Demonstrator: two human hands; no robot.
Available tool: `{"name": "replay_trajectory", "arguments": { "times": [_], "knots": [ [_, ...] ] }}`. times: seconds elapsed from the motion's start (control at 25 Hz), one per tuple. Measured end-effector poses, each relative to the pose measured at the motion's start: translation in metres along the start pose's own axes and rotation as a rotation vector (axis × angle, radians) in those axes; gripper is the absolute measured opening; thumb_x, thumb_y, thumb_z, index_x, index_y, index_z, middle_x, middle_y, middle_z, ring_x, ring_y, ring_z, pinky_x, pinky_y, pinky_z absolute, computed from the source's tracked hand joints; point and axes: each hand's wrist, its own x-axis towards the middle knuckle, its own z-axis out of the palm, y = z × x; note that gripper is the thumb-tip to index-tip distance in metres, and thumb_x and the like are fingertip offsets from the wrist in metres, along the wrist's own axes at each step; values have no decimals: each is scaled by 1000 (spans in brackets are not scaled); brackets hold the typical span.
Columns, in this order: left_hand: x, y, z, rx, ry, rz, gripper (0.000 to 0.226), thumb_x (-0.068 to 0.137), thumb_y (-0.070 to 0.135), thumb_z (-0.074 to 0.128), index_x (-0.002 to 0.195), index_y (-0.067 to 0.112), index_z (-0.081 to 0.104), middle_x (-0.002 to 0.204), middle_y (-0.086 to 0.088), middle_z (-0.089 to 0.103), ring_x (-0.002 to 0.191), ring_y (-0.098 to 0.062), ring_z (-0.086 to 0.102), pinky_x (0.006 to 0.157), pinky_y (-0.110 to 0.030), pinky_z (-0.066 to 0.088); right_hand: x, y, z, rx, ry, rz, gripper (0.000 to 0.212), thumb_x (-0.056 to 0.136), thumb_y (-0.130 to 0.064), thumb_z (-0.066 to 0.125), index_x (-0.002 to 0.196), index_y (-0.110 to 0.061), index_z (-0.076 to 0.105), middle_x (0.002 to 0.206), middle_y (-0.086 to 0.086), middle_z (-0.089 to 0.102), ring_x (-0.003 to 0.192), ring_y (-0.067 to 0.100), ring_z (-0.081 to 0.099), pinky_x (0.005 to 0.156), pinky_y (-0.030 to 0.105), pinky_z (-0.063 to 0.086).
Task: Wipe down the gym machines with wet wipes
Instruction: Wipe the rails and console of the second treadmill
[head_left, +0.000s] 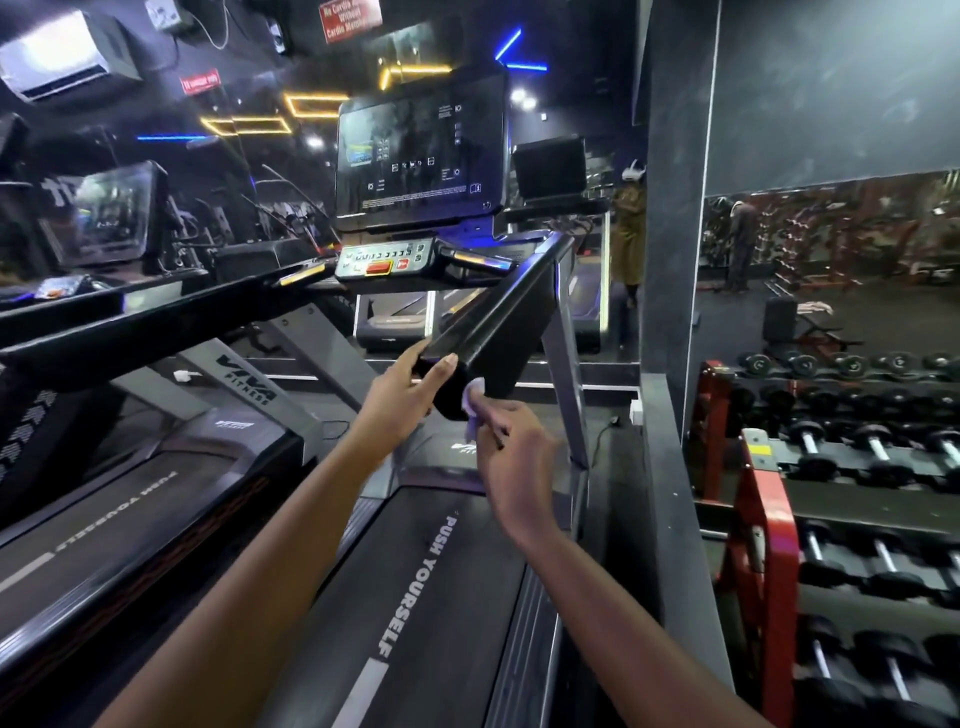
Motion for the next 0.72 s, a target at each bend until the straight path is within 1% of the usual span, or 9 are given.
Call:
{"name": "replay_trajectory", "arguments": {
  "times": [0.08, 0.12, 0.2, 0.32, 0.4, 0.48, 0.56, 0.64, 0.72],
  "knots": [
    [-17, -9, -7, 0, 2, 12, 34, 93, 43, 54, 122, 26, 55, 100, 8, 64, 98, -17, 61, 93, -38, 50, -12, -13, 1, -24, -30, -102, 30, 82, -4, 66, 110, -16, 70, 98, -3, 68, 83, 0, 59, 74, 2, 39],
    [-24, -14, -11, -12, 6, 15, 32, 93, 39, 54, 122, 25, 56, 101, 9, 64, 100, -16, 60, 95, -37, 48, -14, -15, 3, -36, -50, -110, 33, 81, -2, 66, 110, -16, 69, 100, -3, 69, 84, 1, 59, 74, -1, 36],
    [-41, -28, -23, -15, 34, 4, 41, 94, 34, 54, 132, 18, 52, 116, 3, 62, 110, -16, 58, 100, -38, 45, -18, -15, 10, -15, -127, -67, 34, 81, -1, 65, 112, -14, 68, 101, 1, 70, 89, 9, 63, 77, 3, 40],
    [-74, -64, -40, 55, 96, -44, 42, 94, 28, 56, 133, 12, 53, 125, 0, 59, 113, -13, 56, 102, -30, 42, -29, -1, 28, -35, -259, 10, 33, 81, 0, 63, 110, -13, 69, 103, 6, 71, 95, 18, 65, 83, 23, 49],
    [-97, -95, -48, 119, 134, -125, 41, 94, 26, 57, 132, 10, 54, 123, -1, 60, 111, -14, 58, 97, -25, 42, -42, 11, 43, -106, -374, 84, 32, 82, 0, 59, 109, -13, 70, 99, 10, 71, 89, 21, 64, 74, 19, 41],
    [-116, -130, -56, 185, 140, -205, 40, 93, 24, 59, 130, 9, 55, 125, -8, 61, 112, -19, 59, 96, -27, 43, -56, 22, 58, -148, -487, 150, 33, 82, -1, 56, 109, -13, 70, 100, 14, 70, 85, 19, 62, 68, 17, 32],
    [-134, -166, -65, 290, 86, -305, 40, 94, 24, 58, 131, 9, 54, 128, -11, 60, 116, -23, 58, 99, -33, 44, -69, 31, 75, -188, -603, 184, 33, 82, -6, 56, 111, -15, 69, 104, 13, 70, 94, 20, 64, 66, 15, 32],
    [-151, -198, -74, 388, 11, -415, 42, 95, 27, 57, 132, 8, 52, 132, -12, 57, 120, -26, 55, 100, -35, 43, -80, 37, 96, -221, -731, 167, 29, 86, -11, 58, 111, -18, 69, 104, 11, 70, 93, 16, 64, 64, 10, 33],
    [-165, -224, -83, 471, -48, -487, 44, 96, 29, 54, 134, 7, 50, 136, -13, 53, 123, -27, 51, 101, -31, 39, -88, 42, 118, -260, -853, 163, 27, 87, -16, 58, 110, -21, 70, 107, 7, 70, 96, 14, 64, 73, 16, 40]
  ]
}}
